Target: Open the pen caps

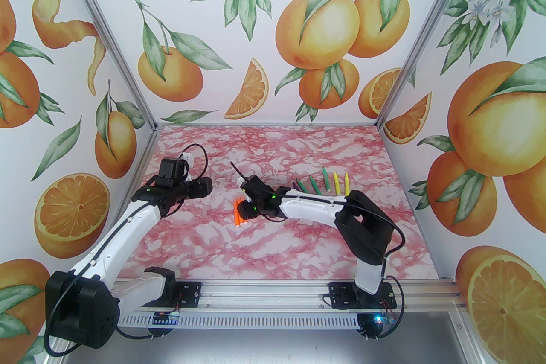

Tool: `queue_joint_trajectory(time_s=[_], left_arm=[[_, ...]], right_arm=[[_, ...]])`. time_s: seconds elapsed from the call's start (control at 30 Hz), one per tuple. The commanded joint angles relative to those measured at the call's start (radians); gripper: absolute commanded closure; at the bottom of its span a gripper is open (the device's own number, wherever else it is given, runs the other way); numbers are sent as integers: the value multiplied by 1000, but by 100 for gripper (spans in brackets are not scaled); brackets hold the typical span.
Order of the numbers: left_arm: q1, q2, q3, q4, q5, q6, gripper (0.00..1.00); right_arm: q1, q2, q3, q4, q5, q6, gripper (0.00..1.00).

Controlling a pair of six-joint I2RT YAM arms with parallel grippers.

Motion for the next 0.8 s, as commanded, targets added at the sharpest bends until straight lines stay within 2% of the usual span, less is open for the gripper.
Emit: queue_joint_trajectory(time_s=[0.0,0.37,0.6,0.77], left_arm=[[8,-52,-25,36,3,-15,23],[38,-114,-32,14,12,-6,23],[48,-125,-39,15,19,-7,23],[55,-126,-35,14,32,-9,23]], right_arm=[[8,42,38,25,-22,19,56],[22,129,82,-7,39,34,60],[35,165,119,-97,160,9,62],[37,152,103,-88,167,11,64]])
